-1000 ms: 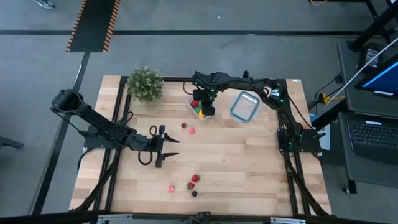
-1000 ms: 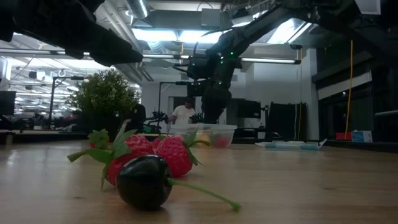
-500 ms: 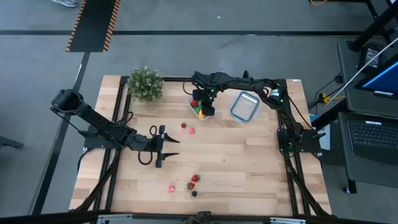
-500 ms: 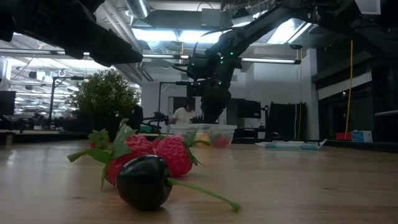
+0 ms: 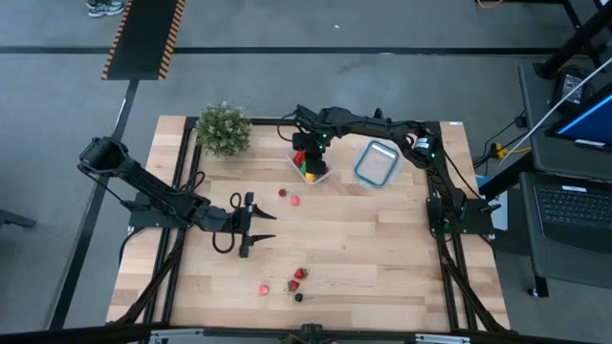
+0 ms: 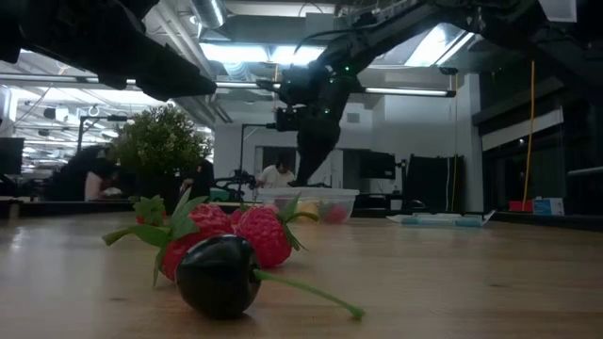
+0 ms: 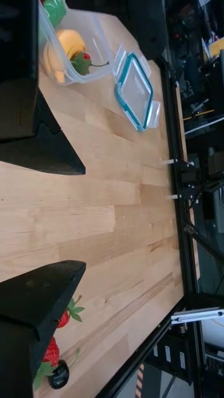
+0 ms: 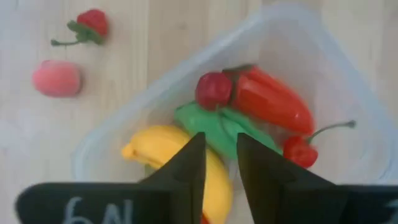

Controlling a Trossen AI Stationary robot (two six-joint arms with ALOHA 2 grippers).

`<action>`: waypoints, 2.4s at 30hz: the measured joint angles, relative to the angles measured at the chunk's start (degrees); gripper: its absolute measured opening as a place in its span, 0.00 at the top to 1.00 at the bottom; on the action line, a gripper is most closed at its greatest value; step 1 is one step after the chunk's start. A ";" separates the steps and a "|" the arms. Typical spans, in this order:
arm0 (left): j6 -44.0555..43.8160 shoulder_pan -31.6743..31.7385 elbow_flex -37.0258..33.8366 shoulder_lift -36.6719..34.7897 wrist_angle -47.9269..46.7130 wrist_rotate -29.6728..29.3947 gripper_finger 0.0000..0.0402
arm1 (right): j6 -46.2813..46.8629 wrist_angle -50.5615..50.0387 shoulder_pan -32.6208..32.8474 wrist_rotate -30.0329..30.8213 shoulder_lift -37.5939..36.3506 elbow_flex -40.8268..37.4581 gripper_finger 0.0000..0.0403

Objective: Pick and placing Produce into tupperware
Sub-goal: Put the red strawberry into the transparent container

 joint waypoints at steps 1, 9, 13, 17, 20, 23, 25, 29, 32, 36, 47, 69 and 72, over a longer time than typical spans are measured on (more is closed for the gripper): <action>0.00 -0.01 0.00 0.00 0.00 -0.02 0.43 | 1.23 -1.12 0.00 -0.02 -0.01 0.33 0.75; 0.06 -0.01 0.00 0.00 0.01 -0.02 0.43 | 5.71 -11.53 -0.13 0.02 -0.04 5.37 0.72; 0.04 0.00 0.00 0.00 0.00 -0.02 0.43 | 6.74 -13.98 -0.13 -0.88 -0.47 7.77 0.74; 0.04 0.00 0.00 0.00 0.02 -0.02 0.43 | 5.48 -12.49 -0.15 -7.17 -4.28 6.61 0.74; 0.17 0.00 0.00 0.00 0.08 -0.05 0.43 | 5.32 -12.20 -0.15 -9.84 -8.22 4.86 0.74; 0.17 0.00 0.00 0.00 0.14 -1.81 0.43 | 5.76 -9.90 -0.06 -10.01 -13.84 0.21 0.74; 0.17 0.00 0.00 0.00 0.15 -3.07 0.43 | 7.05 -6.40 0.35 -10.01 -18.49 -4.82 0.74; 0.17 0.00 0.00 0.00 0.19 -3.63 0.43 | 9.04 3.23 1.92 -9.83 -28.73 -18.39 0.74; 0.14 0.00 0.00 0.00 0.21 -3.61 0.43 | 10.59 12.09 3.48 -9.87 -37.00 -29.66 0.74; -0.10 0.00 0.00 0.00 1.04 -3.63 0.43 | 13.26 21.12 5.00 -9.13 -47.14 -43.01 0.74; -1.90 0.00 0.00 0.00 1.83 -3.65 0.43 | 19.39 47.18 9.21 -8.97 -72.09 -74.21 0.74; -6.05 3.00 2.37 0.00 -6.87 -5.27 0.43 | 23.60 65.71 10.44 -8.94 -77.94 -91.89 0.74; -6.17 3.02 7.34 0.00 -20.74 -5.62 0.43 | 23.60 65.70 10.43 -8.94 -77.94 -91.89 0.74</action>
